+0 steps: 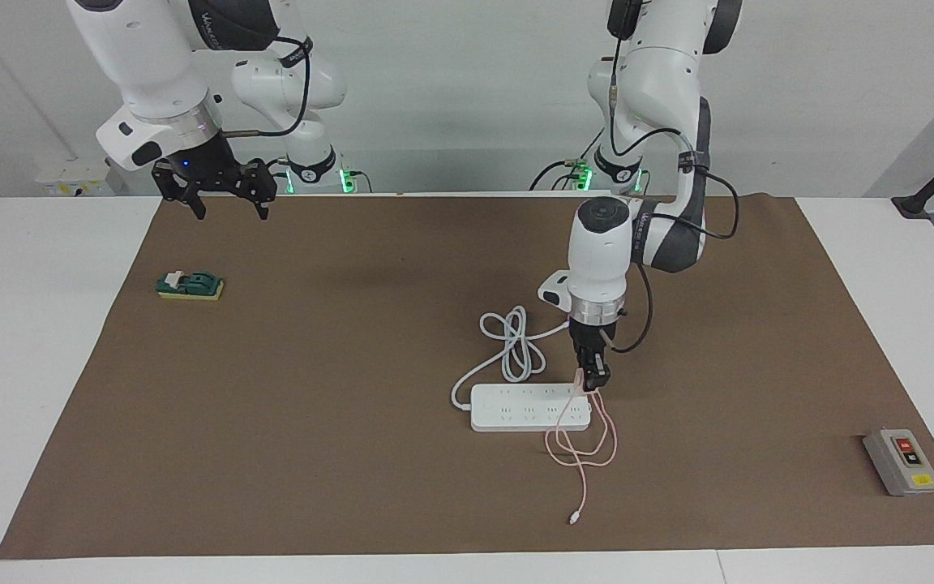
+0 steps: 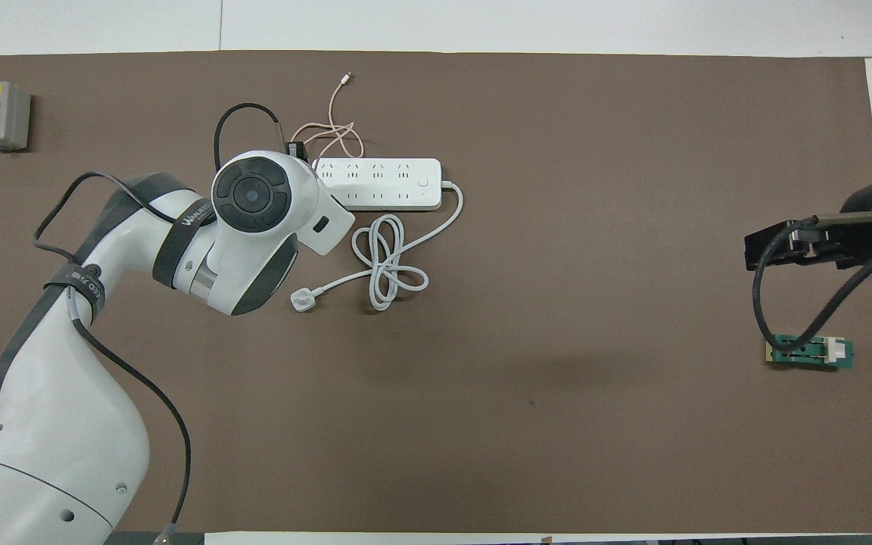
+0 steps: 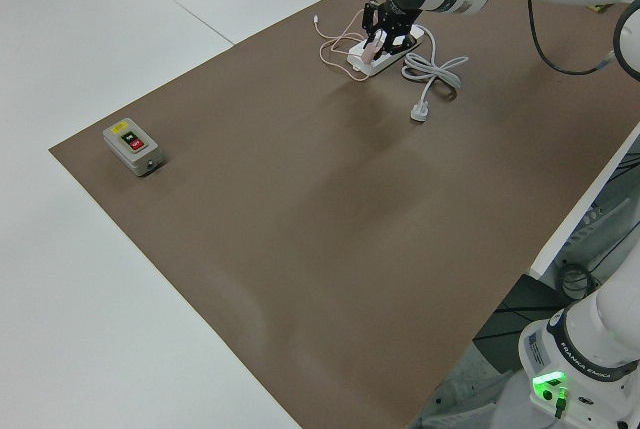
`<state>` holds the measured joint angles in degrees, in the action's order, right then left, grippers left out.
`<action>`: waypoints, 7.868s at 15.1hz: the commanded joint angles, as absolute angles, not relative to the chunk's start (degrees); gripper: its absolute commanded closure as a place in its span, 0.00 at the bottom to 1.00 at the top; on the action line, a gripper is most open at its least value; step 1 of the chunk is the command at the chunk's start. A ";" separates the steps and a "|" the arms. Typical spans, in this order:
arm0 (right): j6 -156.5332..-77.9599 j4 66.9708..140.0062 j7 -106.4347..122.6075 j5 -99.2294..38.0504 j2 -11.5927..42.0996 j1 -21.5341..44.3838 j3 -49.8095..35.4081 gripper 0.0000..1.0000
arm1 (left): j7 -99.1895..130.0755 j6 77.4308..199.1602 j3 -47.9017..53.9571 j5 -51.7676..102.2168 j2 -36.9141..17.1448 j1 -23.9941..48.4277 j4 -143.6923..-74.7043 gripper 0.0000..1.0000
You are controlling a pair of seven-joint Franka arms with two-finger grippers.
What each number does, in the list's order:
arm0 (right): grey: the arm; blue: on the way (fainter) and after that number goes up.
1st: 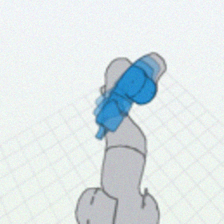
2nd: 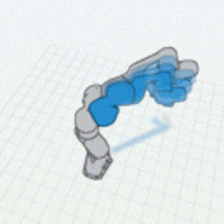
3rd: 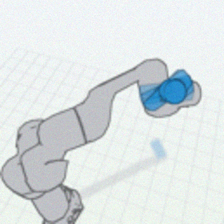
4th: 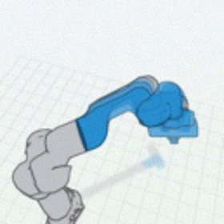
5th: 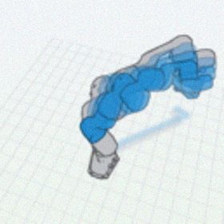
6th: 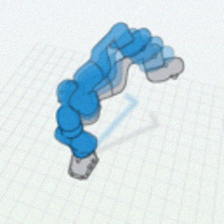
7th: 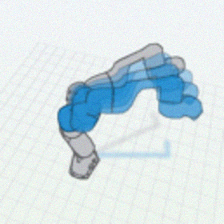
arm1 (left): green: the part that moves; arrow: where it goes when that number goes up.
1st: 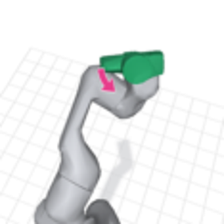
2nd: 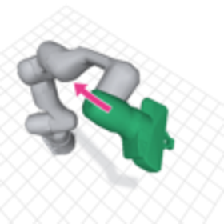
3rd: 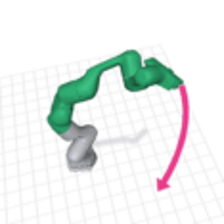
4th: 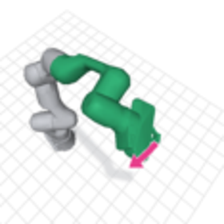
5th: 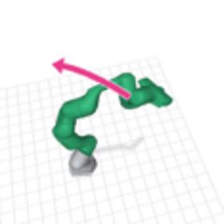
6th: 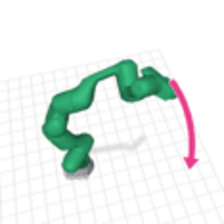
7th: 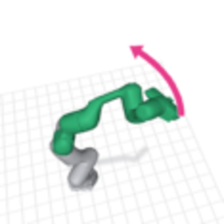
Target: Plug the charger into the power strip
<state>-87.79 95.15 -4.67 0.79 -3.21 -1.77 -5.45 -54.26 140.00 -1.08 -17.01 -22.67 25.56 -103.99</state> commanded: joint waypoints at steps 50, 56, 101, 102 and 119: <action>-87.45 95.98 -3.43 -0.35 -4.13 -3.08 -5.98 0.00 | -58.35 123.41 15.97 -7.22 -31.28 11.01 -90.81 1.00; -87.36 95.98 -3.43 -0.35 -4.22 -3.16 -5.98 0.00 | -58.97 119.00 18.98 -10.26 -35.15 10.28 -84.37 1.00; -87.19 95.98 -3.25 -0.35 -4.22 -2.99 -5.98 0.00 | -32.54 86.14 17.23 -4.13 -1.67 -12.91 -87.36 0.00; -87.19 95.98 -3.25 -0.35 -4.22 -2.90 -5.98 0.00 | -30.61 86.05 16.97 -4.04 -1.67 -13.70 -87.28 0.00; -87.10 95.98 -3.25 -0.35 -4.22 -2.72 -5.98 0.00 | 5.14 83.42 17.05 -2.02 1.06 -15.47 -90.79 0.00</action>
<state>-87.59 95.19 -4.67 0.78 -3.23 -1.92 -5.52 11.75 83.84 17.29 -3.47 -1.25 -14.43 -88.40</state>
